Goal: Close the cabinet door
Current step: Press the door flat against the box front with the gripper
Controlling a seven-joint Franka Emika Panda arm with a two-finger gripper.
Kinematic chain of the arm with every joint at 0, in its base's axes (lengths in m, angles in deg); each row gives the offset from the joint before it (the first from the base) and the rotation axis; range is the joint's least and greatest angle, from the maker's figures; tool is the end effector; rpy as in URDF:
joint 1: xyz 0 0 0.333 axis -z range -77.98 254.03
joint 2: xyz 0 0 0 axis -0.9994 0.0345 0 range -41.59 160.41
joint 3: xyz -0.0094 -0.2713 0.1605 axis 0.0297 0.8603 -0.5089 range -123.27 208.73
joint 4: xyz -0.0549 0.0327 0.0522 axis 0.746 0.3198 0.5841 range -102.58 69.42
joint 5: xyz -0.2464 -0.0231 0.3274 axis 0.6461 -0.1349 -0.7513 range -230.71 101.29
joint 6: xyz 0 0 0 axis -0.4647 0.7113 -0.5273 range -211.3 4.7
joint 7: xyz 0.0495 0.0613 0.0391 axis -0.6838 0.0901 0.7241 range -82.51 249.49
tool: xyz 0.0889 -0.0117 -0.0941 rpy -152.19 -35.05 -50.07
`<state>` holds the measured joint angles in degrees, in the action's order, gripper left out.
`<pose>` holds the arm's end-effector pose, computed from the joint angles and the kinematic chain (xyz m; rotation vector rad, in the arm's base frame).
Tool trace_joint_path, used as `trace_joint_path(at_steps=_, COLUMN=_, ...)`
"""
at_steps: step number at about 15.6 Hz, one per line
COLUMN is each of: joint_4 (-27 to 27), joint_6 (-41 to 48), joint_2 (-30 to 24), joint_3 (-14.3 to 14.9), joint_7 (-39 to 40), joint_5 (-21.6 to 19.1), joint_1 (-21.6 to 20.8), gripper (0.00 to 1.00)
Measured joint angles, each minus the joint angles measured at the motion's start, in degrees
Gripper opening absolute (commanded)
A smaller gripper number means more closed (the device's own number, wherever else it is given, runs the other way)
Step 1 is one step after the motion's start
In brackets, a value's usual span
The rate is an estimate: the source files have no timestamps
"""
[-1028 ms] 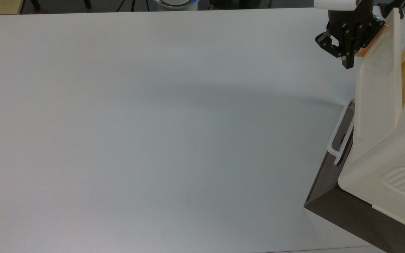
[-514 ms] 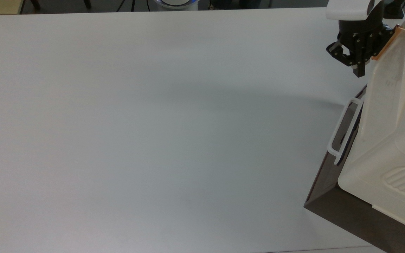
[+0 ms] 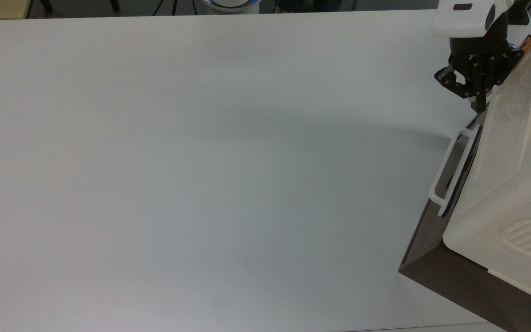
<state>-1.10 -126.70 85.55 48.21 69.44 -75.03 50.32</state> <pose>0.6341 0.4266 0.5189 -2.7353 -0.3545 -0.6058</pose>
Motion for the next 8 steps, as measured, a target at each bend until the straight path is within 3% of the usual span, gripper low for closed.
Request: trace_joint_path(at_steps=8, joint_4=0.0, joint_6=-2.3, joint_2=0.3, joint_3=0.0, joint_7=-0.1, joint_5=0.4, joint_1=-1.6, gripper=0.02)
